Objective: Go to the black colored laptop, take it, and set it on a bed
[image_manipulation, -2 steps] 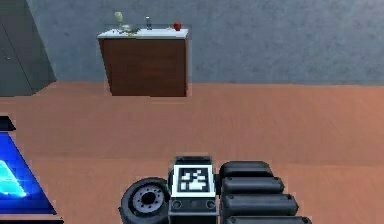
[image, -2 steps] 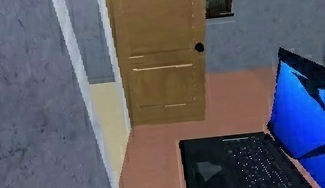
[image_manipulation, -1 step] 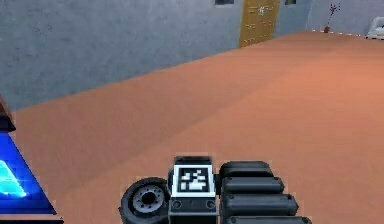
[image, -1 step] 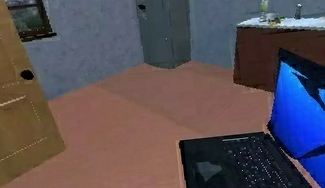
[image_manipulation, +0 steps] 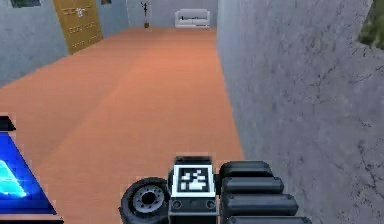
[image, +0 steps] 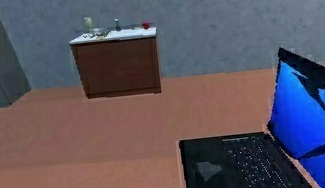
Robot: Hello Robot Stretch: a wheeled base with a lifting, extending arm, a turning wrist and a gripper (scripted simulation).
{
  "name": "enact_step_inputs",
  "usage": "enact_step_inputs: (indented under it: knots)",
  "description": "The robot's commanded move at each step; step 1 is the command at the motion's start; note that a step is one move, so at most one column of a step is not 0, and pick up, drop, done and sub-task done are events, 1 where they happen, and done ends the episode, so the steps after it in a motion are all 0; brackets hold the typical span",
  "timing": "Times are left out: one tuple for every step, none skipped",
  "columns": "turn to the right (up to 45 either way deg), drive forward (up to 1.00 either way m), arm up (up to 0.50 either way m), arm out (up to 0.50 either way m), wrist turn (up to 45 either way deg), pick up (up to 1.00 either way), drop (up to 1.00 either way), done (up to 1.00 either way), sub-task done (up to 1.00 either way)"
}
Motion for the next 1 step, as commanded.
enact_step_inputs:
  knots:
    - [0.0,0.10,0.00,0.00,0.0,0.00,0.00,0.00,0.00]
